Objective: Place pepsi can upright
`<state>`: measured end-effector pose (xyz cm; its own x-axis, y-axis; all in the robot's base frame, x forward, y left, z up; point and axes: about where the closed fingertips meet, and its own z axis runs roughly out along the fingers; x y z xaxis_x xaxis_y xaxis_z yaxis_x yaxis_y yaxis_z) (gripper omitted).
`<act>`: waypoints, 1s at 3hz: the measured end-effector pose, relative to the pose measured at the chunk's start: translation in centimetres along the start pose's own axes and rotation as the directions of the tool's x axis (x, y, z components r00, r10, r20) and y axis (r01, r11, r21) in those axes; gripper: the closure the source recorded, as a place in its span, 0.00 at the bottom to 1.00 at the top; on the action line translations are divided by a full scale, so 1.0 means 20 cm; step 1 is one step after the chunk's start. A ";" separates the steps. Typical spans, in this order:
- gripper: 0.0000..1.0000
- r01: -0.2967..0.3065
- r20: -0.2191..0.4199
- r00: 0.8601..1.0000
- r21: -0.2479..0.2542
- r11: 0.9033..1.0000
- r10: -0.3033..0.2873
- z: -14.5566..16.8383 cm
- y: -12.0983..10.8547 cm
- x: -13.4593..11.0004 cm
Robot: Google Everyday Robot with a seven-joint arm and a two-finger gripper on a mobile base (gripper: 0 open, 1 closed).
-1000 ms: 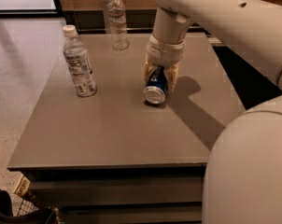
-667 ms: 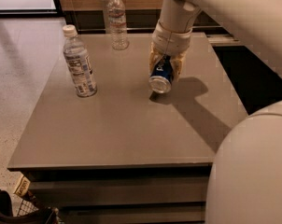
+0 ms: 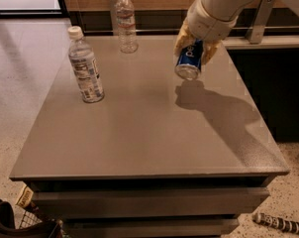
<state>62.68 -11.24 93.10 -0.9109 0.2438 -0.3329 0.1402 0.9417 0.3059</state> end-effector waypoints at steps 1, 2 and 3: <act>1.00 0.119 0.124 0.986 -0.071 0.990 -0.110 -0.12 0.00 -0.03; 1.00 0.238 0.252 0.948 -0.148 0.960 -0.196 -0.22 0.02 -0.04; 1.00 0.350 0.375 0.895 -0.260 0.900 -0.239 -0.31 0.09 -0.06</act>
Offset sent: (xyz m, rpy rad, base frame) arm -0.0181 -0.0033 0.0745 0.0049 -0.6042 0.4653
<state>61.51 -11.33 99.56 -0.7035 0.0799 -0.7062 -0.2934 0.8724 0.3909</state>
